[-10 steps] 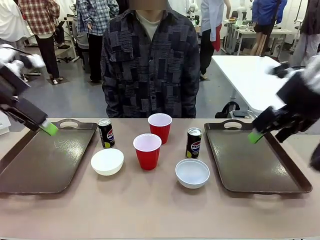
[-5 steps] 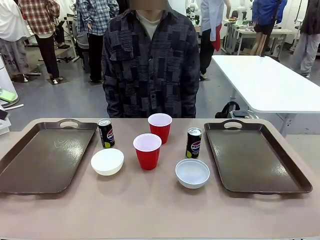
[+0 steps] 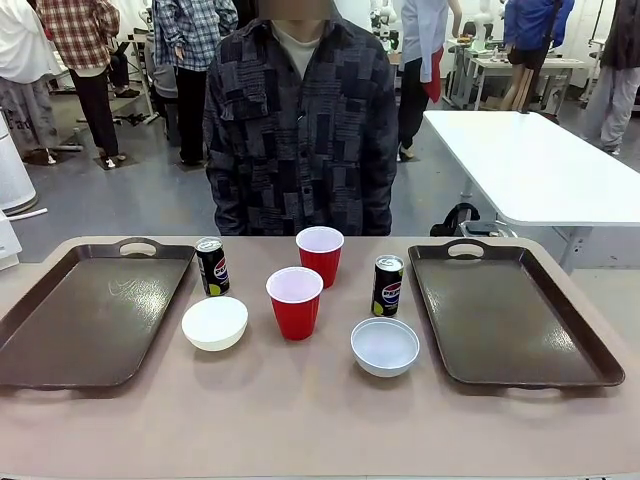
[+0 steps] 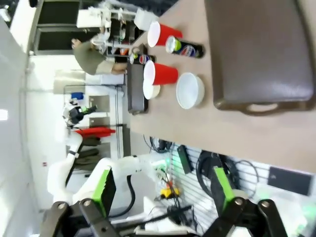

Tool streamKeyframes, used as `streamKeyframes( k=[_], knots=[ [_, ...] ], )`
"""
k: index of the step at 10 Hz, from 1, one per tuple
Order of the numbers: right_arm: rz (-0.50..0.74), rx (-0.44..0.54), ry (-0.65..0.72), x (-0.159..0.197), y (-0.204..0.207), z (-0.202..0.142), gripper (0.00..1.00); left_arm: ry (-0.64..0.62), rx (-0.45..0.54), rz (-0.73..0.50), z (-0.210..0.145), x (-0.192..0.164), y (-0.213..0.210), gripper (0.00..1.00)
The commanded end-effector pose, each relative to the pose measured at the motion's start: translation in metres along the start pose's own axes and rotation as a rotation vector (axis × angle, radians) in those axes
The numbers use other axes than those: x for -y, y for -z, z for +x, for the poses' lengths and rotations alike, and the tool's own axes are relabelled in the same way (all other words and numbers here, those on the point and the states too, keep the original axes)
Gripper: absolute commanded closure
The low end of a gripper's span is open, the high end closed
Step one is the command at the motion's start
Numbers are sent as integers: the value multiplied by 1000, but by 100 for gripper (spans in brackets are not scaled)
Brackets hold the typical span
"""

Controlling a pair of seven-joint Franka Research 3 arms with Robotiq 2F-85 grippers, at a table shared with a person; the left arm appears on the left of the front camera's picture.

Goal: Prepare tableware on both trays.
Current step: Pick up a Picnic Bowl from the table and place it on a Handle tray.

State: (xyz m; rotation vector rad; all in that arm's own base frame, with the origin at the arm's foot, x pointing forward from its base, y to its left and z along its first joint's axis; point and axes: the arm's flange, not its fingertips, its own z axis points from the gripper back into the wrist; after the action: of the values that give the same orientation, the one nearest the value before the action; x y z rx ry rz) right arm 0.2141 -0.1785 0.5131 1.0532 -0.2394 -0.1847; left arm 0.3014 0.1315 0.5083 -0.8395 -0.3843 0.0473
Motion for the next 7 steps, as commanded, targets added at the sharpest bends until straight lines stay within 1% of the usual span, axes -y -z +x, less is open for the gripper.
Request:
streamKeyframes(
  k=[1,4,7],
  knots=[
    [-19,-56,32,10,-8,13,0,-12,-13,-9,7,-17,-1,0],
    [-25,-76,73,24,-4,24,0,-37,-52,-6,9,-32,4,0],
    [-34,-73,87,26,-1,26,0,-53,-46,12,5,-37,2,0]
  ],
)
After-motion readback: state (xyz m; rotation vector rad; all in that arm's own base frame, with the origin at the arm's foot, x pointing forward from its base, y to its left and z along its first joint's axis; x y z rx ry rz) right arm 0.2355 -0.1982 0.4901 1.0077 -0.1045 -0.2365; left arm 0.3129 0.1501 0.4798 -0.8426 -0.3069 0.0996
